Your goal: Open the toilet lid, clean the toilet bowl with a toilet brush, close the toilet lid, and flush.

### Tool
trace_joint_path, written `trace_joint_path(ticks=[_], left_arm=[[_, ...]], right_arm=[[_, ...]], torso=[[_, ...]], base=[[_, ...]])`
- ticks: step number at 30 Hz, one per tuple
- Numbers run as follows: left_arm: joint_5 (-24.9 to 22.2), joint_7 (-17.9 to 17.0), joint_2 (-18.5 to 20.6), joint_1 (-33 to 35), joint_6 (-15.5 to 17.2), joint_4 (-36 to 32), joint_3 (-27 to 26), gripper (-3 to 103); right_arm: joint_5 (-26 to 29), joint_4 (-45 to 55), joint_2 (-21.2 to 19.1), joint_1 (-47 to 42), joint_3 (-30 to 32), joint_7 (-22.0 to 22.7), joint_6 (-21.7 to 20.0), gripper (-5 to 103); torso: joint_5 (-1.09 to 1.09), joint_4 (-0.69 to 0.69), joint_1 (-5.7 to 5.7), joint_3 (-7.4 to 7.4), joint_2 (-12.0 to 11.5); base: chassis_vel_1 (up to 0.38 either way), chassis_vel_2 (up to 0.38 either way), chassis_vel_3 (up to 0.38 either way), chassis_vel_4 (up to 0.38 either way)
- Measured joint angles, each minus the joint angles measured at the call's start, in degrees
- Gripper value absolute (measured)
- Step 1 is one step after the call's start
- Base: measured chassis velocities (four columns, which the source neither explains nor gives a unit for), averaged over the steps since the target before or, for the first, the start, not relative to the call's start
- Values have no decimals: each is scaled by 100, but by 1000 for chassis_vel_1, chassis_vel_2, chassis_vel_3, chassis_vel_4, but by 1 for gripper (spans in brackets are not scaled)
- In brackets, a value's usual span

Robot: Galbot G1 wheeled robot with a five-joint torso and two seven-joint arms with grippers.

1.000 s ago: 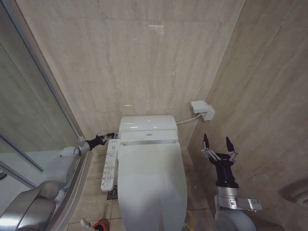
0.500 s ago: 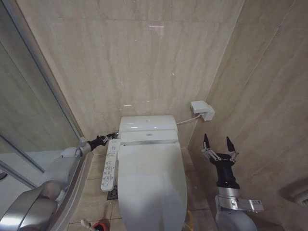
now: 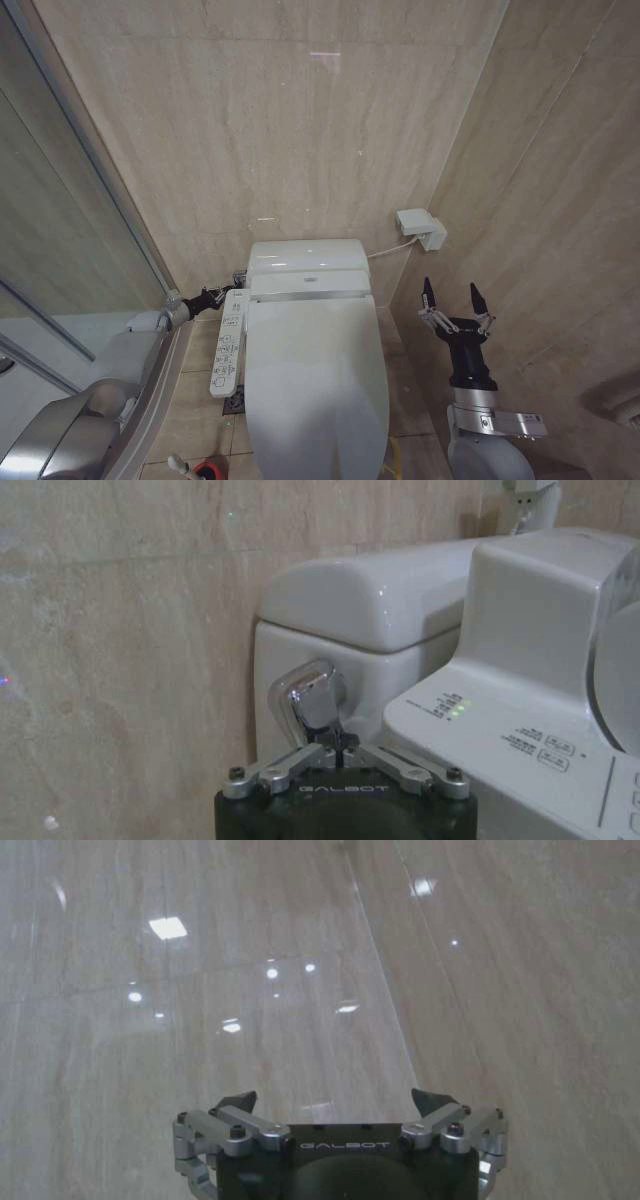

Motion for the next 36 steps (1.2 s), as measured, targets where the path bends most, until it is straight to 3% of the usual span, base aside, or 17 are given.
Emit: trace_joint_path(ticks=[36], left_arm=[[-61,-3,31,7,-10,-51,-39,0]], right_arm=[[17,-2,14,-12,-3,-19,21,100]], torso=[[2,1,-2,-2,1]], base=[[0,0,0,0]])
